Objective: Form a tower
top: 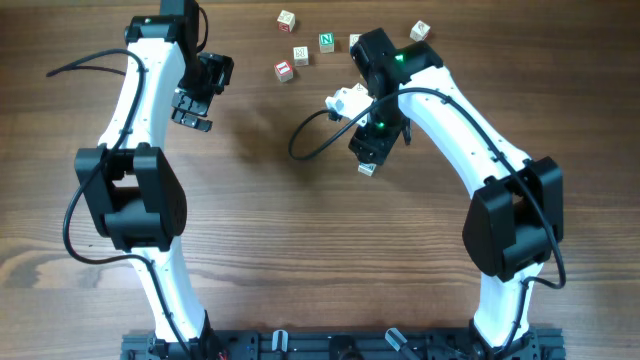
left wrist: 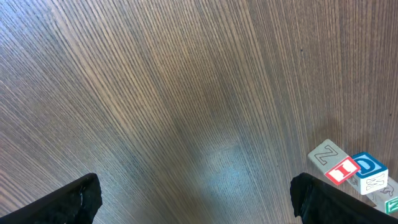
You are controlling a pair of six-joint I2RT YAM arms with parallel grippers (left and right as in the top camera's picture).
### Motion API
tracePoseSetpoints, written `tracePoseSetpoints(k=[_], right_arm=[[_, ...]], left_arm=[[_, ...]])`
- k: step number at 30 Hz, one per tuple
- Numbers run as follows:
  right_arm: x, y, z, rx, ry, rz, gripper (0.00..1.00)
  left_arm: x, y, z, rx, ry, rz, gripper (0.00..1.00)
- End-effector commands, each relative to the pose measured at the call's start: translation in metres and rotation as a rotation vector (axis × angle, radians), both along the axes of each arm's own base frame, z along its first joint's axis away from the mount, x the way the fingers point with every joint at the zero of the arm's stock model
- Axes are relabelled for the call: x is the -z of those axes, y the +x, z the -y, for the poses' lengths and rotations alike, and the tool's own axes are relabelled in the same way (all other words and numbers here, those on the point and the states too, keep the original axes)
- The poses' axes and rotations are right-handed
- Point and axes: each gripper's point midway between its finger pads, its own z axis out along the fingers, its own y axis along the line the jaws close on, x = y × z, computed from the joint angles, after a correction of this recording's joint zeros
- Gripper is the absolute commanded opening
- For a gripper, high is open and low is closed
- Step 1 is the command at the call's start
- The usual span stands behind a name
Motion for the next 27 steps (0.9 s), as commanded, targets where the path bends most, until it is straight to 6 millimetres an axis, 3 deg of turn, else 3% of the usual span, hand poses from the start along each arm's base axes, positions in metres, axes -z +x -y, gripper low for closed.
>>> tracePoseSetpoints(k=[1, 27], right_arm=[[0.0119, -0.0073, -0.0049, 0.0, 0.01, -0.04, 0.72], [0.0181, -0.0044, -0.0055, 0.019, 0.012, -0.028, 0.65]], left_arm=[[-0.0115, -0.0006, -0.0033, 0.007, 0.011, 0.026, 1.0], [-0.0115, -0.0006, -0.0033, 0.007, 0.011, 0.026, 1.0]])
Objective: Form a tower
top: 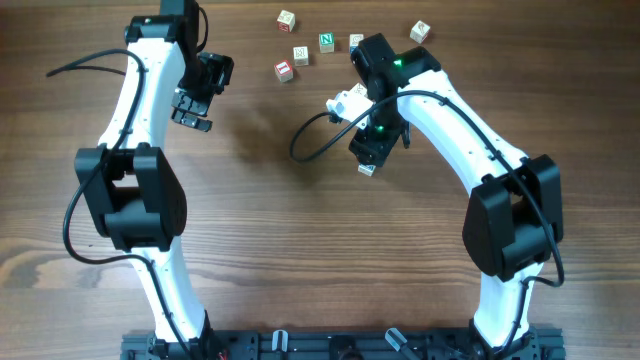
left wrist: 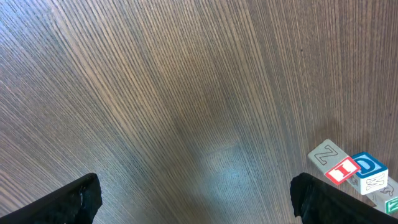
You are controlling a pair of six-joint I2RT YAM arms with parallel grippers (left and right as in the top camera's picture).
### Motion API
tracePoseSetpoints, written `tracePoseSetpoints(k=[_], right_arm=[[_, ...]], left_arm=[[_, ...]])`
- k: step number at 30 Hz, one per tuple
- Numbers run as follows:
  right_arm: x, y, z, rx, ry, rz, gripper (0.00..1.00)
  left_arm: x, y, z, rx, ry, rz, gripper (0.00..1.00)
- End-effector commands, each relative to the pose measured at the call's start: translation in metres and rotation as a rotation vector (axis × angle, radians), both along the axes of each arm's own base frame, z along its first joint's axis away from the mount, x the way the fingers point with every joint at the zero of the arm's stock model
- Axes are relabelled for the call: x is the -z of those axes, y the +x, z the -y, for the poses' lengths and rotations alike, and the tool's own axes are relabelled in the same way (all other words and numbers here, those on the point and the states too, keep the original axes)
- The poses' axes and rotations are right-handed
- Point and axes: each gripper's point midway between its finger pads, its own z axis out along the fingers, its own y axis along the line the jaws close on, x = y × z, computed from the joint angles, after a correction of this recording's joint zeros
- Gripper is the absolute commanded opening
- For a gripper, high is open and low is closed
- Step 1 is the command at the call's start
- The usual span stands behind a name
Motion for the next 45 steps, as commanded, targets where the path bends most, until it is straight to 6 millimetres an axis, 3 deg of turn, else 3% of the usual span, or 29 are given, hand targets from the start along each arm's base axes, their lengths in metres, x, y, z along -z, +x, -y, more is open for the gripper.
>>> tracePoseSetpoints(k=[1, 7, 13, 20, 25, 28, 29, 30, 33, 34, 37, 39, 41, 42, 43, 45], right_arm=[[0.008, -0.005, -0.005, -0.001, 0.011, -0.028, 0.64], [0.008, -0.005, -0.005, -0.001, 0.011, -0.029, 0.56], [0.008, -0.005, -0.005, -0.001, 0.01, -0.031, 0.57], [0.005, -0.002, -0.007, 0.018, 0.017, -0.02, 0.68], [-0.021, 0.008, -0.024, 0.069, 0.106, 0.004, 0.73], [-0.037, 0.01, -0.032, 0.082, 0.158, 0.023, 0.84], [-0.046, 0.012, -0.033, 0.099, 0.174, 0.041, 0.98], [-0.052, 0.013, -0.033, 0.11, 0.181, 0.053, 1.0], [-0.084, 0.026, -0.033, 0.254, 0.213, 0.127, 1.0], [-0.096, 0.035, -0.022, 0.389, 0.182, 0.181, 1.0], [-0.132, 0.053, 0.045, 0.917, 0.022, 0.407, 1.0], [-0.144, 0.046, 0.062, 1.112, 0.039, 0.42, 1.0], [-0.139, 0.034, 0.055, 1.108, 0.053, 0.335, 1.0], [-0.135, 0.027, 0.054, 1.064, 0.036, 0.304, 0.98], [-0.127, 0.019, 0.053, 1.034, 0.012, 0.265, 0.68], [-0.115, 0.005, 0.062, 1.142, -0.041, 0.213, 0.3]], left_arm=[[-0.011, -0.001, -0.003, 0.007, 0.011, 0.026, 1.0], [-0.011, -0.001, -0.003, 0.007, 0.011, 0.026, 1.0], [-0.011, -0.001, -0.003, 0.007, 0.011, 0.026, 1.0], [-0.011, -0.001, -0.003, 0.007, 0.011, 0.026, 1.0], [-0.011, -0.001, -0.003, 0.007, 0.011, 0.026, 1.0], [-0.011, -0.001, -0.003, 0.007, 0.011, 0.026, 1.0], [-0.011, -0.001, -0.003, 0.007, 0.011, 0.026, 1.0], [-0.011, -0.001, -0.003, 0.007, 0.011, 0.026, 1.0], [-0.011, -0.001, -0.003, 0.007, 0.011, 0.026, 1.0], [-0.011, -0.001, -0.003, 0.007, 0.011, 0.026, 1.0], [-0.011, -0.001, -0.003, 0.007, 0.011, 0.026, 1.0], [-0.011, -0.001, -0.003, 0.007, 0.011, 0.026, 1.0], [-0.011, -0.001, -0.003, 0.007, 0.011, 0.026, 1.0], [-0.011, -0.001, -0.003, 0.007, 0.011, 0.026, 1.0], [-0.011, -0.001, -0.003, 0.007, 0.011, 0.026, 1.0], [-0.011, -0.001, -0.003, 0.007, 0.011, 0.026, 1.0]])
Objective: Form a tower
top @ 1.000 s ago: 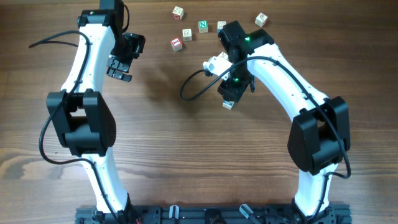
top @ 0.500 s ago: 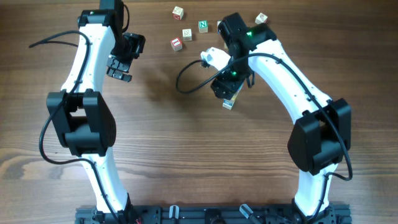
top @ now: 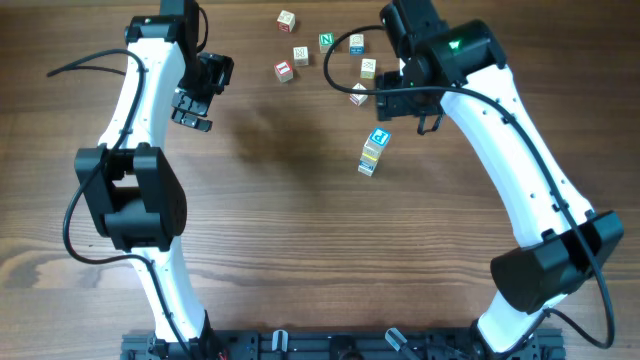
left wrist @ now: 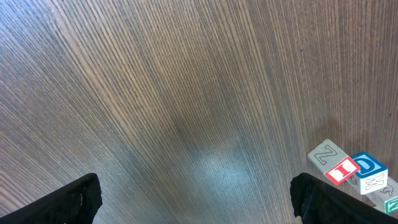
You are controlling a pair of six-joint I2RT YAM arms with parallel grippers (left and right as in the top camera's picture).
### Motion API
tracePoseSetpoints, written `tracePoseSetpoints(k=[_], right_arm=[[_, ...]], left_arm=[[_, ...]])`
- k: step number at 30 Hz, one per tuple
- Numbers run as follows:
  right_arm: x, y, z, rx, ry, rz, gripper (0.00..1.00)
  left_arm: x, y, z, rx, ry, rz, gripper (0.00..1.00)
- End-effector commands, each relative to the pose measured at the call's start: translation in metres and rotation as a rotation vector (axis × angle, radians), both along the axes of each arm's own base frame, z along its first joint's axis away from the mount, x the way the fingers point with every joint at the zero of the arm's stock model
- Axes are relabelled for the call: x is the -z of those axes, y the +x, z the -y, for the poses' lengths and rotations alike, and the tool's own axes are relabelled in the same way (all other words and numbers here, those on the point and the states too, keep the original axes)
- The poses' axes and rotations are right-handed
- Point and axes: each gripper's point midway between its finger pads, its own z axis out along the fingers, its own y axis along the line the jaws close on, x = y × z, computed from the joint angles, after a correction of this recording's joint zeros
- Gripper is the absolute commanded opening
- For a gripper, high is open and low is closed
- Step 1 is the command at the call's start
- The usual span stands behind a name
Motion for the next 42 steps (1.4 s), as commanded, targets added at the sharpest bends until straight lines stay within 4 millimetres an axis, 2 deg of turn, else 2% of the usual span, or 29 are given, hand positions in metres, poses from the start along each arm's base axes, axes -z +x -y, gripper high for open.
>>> tracePoseSetpoints(k=[1, 2, 4, 6, 10, 14, 18, 26, 42], right_arm=[[0.016, -0.026, 0.014, 0.31, 0.028, -0.09, 0.09], [0.021, -0.035, 0.021, 0.438, 0.029, -0.119, 0.04], [0.025, -0.054, 0.036, 0.668, 0.017, -0.168, 0.04], [0.025, -0.059, 0.038, 0.742, 0.023, -0.182, 0.04], [0.032, -0.062, 0.023, 0.697, 0.08, -0.238, 0.04], [0.059, -0.06, 0.011, 0.741, 0.145, -0.286, 0.04], [0.078, -0.053, 0.006, 0.748, 0.176, -0.275, 0.04], [0.098, -0.044, -0.007, 0.745, 0.21, -0.314, 0.04], [0.101, -0.037, -0.019, 0.729, 0.269, -0.32, 0.04]], left_arm=[[-0.011, -0.001, -0.003, 0.006, 0.011, 0.026, 1.0], [-0.011, -0.001, -0.003, 0.006, 0.011, 0.026, 1.0], [-0.011, -0.001, -0.003, 0.006, 0.011, 0.026, 1.0], [-0.011, -0.001, -0.003, 0.006, 0.011, 0.025, 1.0], [-0.011, -0.001, -0.003, 0.006, 0.011, 0.026, 1.0], [-0.011, -0.001, -0.003, 0.006, 0.011, 0.026, 1.0], [-0.011, -0.001, -0.003, 0.006, 0.011, 0.025, 1.0], [-0.011, -0.001, -0.003, 0.006, 0.011, 0.026, 1.0], [-0.011, -0.001, -0.003, 0.006, 0.011, 0.026, 1.0]])
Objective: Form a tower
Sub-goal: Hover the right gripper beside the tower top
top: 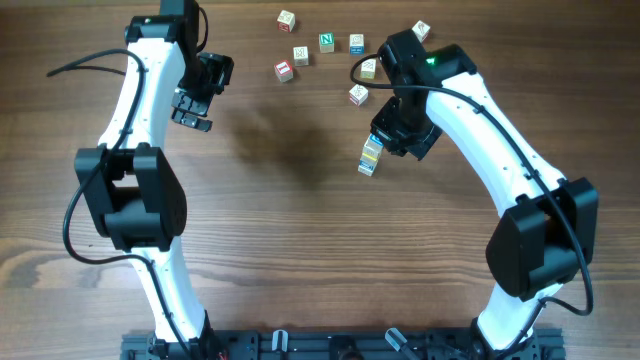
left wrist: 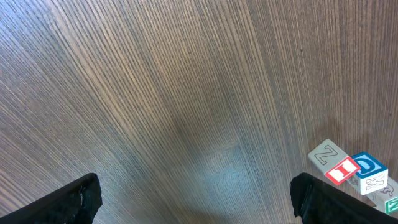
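Note:
A short tower of lettered blocks stands right of the table's middle. My right gripper hangs close over its top, which it hides; its jaws do not show. Several loose blocks lie at the back, among them a red one, a green one and one nearest the tower. My left gripper is far left of them, open and empty. In the left wrist view that gripper spans bare wood, with a grey Z block and a red block at the right edge.
The wooden table carries only the blocks and both arms. One more block lies at the far back right. The right arm's cable loops over the loose blocks. A blue D block sits behind the red one.
My right gripper was at the back beside the loose blocks, with the tower's blue top block in plain sight. It now hangs over the tower's top. The loose blocks and left arm are unchanged.
At the two oldest moments my right gripper sat over the tower. Then it was away at the back, leaving the tower standing with a blue block on top. Now it is over the tower again. The left arm has stayed still and open throughout.

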You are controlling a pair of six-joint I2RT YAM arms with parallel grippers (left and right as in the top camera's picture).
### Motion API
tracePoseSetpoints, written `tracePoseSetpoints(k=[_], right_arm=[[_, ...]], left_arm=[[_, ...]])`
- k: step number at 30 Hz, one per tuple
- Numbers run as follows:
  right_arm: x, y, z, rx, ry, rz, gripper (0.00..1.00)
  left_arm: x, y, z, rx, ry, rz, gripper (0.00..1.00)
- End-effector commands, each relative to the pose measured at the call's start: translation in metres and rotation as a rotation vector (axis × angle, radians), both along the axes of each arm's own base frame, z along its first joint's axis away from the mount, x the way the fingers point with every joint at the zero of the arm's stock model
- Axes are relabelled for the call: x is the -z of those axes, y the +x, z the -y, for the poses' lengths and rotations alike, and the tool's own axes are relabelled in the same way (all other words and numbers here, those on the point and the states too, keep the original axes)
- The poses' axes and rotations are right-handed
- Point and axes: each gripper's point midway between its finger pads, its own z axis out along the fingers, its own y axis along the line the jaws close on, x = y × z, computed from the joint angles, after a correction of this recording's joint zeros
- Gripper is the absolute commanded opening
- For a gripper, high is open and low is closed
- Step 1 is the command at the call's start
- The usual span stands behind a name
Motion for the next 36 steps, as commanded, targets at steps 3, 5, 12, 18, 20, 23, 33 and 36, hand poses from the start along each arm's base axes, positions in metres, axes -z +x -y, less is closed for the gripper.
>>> tracePoseSetpoints(k=[3, 5, 12, 18, 20, 23, 33, 36], right_arm=[[0.0075, 0.0016, -0.0007, 0.016, 0.006, -0.013, 0.04], [0.0075, 0.0023, -0.001, 0.008, 0.007, -0.009, 0.04], [0.0072, 0.0051, -0.0021, -0.008, 0.011, 0.004, 0.04], [0.0072, 0.0047, -0.0019, -0.009, 0.011, 0.002, 0.04], [0.0074, 0.0032, -0.0004, -0.008, 0.003, -0.003, 0.04], [0.0074, 0.0037, 0.0006, -0.008, -0.003, 0.0, 0.04], [0.0064, 0.0081, -0.0033, -0.027, 0.016, 0.018, 0.04], [0.0064, 0.0082, -0.0033, -0.027, 0.016, 0.019, 0.04]], left_arm=[[-0.0115, -0.0006, -0.0033, 0.007, 0.011, 0.026, 1.0], [-0.0115, -0.0006, -0.0033, 0.007, 0.011, 0.026, 1.0], [-0.0115, -0.0006, -0.0032, 0.007, 0.011, 0.026, 1.0], [-0.0115, -0.0006, -0.0033, 0.007, 0.011, 0.026, 1.0], [-0.0115, -0.0006, -0.0033, 0.007, 0.011, 0.026, 1.0], [-0.0115, -0.0006, -0.0033, 0.007, 0.011, 0.026, 1.0], [-0.0115, -0.0006, -0.0033, 0.007, 0.011, 0.026, 1.0], [-0.0115, -0.0006, -0.0033, 0.007, 0.011, 0.026, 1.0]])
